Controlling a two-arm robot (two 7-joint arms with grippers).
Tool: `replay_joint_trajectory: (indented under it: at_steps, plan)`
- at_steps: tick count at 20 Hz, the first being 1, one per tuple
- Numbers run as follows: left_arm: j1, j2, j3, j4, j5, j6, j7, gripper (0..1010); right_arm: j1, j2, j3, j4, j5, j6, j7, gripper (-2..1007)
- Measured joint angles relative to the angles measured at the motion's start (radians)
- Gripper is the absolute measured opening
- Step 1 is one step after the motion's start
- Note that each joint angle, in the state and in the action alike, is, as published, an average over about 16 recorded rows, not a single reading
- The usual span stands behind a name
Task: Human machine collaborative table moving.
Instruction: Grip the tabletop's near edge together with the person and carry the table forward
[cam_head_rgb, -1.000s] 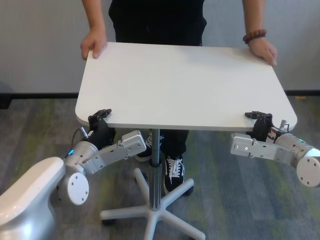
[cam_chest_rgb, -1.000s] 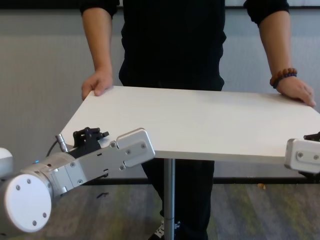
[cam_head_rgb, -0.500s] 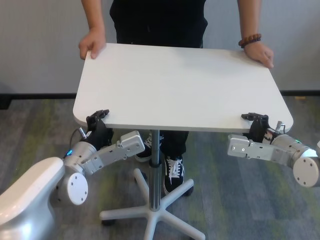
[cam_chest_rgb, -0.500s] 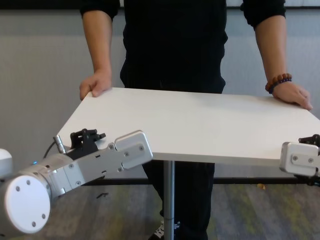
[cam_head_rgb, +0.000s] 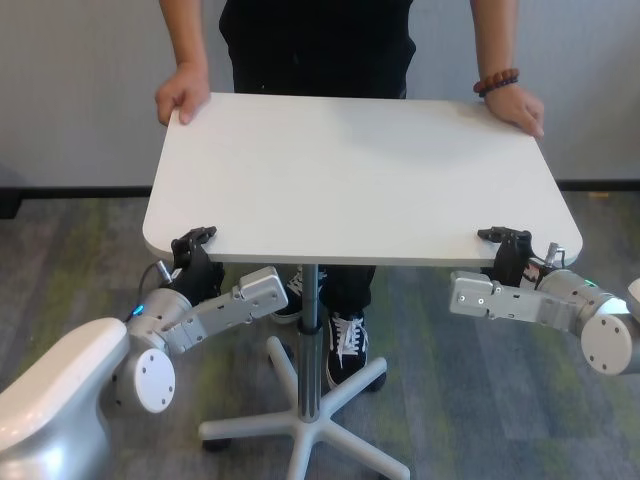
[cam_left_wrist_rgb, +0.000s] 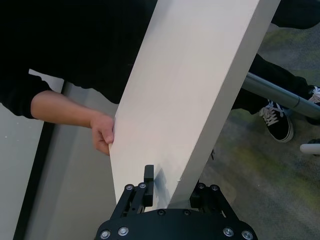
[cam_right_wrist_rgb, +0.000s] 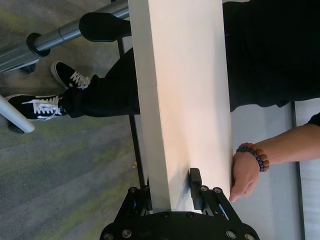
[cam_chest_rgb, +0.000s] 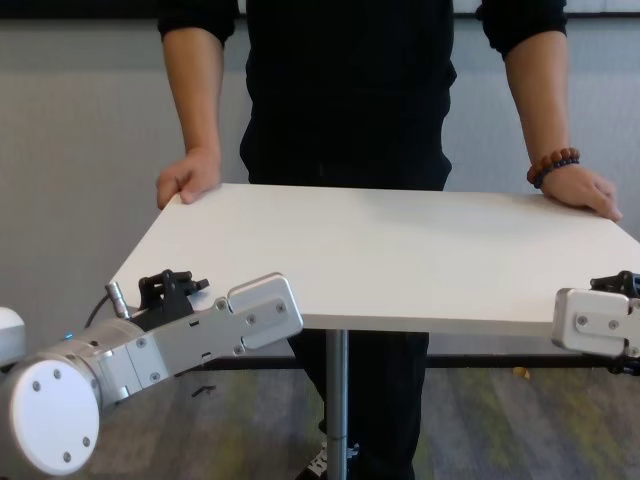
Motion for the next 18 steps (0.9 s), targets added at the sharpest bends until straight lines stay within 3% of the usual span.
replay_joint_trajectory:
  at_steps: [18]
  plan:
    - [0.001,-0.003,-0.004,0.011,-0.022,-0.009,-0.023,412,0.003,-0.002,-0.007,0.001,-0.002,0.001,0.0,361]
